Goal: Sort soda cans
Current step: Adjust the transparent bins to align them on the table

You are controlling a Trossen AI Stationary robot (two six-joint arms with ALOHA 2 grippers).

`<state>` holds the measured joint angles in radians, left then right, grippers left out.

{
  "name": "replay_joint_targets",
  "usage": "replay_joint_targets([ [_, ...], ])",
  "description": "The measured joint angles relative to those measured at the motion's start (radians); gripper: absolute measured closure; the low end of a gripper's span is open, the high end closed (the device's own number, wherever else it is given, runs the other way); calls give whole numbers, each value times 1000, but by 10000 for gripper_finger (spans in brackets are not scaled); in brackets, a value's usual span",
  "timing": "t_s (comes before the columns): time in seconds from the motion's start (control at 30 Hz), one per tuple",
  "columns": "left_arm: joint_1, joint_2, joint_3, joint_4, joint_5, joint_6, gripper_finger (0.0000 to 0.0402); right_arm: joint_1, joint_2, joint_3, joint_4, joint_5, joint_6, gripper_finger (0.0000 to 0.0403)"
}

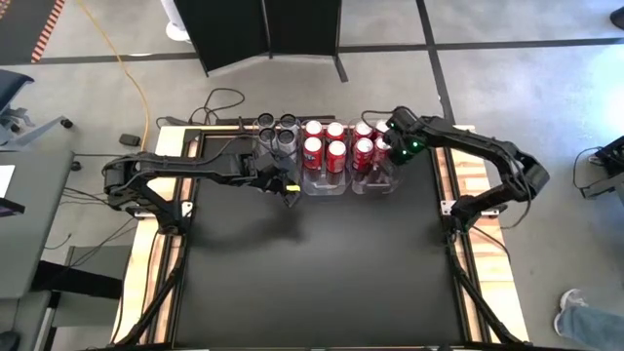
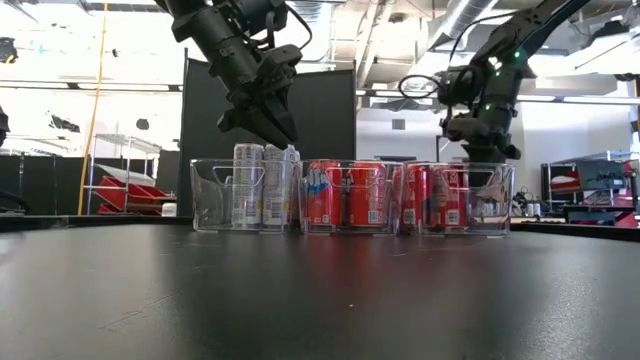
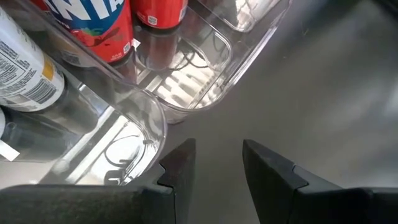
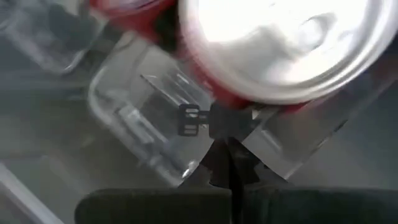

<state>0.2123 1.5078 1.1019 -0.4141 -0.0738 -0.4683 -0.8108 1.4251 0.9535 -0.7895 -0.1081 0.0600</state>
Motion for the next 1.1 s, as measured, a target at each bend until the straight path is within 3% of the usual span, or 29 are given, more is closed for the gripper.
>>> replay_joint_targets([
  [0.23, 2, 0, 0, 2, 0, 4, 274, 95, -74, 0, -30, -49, 19, 403],
  [0.47, 29, 0, 0, 11, -2, 15, 274, 206, -3, 0, 107, -46, 82, 403],
  [0.7, 29, 0, 0, 8, -2, -6, 274, 267, 51, 0, 275, 146, 135, 403],
  [1.1, 8, 0, 0, 2, -2, -9, 274, 225, 68, 0, 301, 224, 178, 403],
])
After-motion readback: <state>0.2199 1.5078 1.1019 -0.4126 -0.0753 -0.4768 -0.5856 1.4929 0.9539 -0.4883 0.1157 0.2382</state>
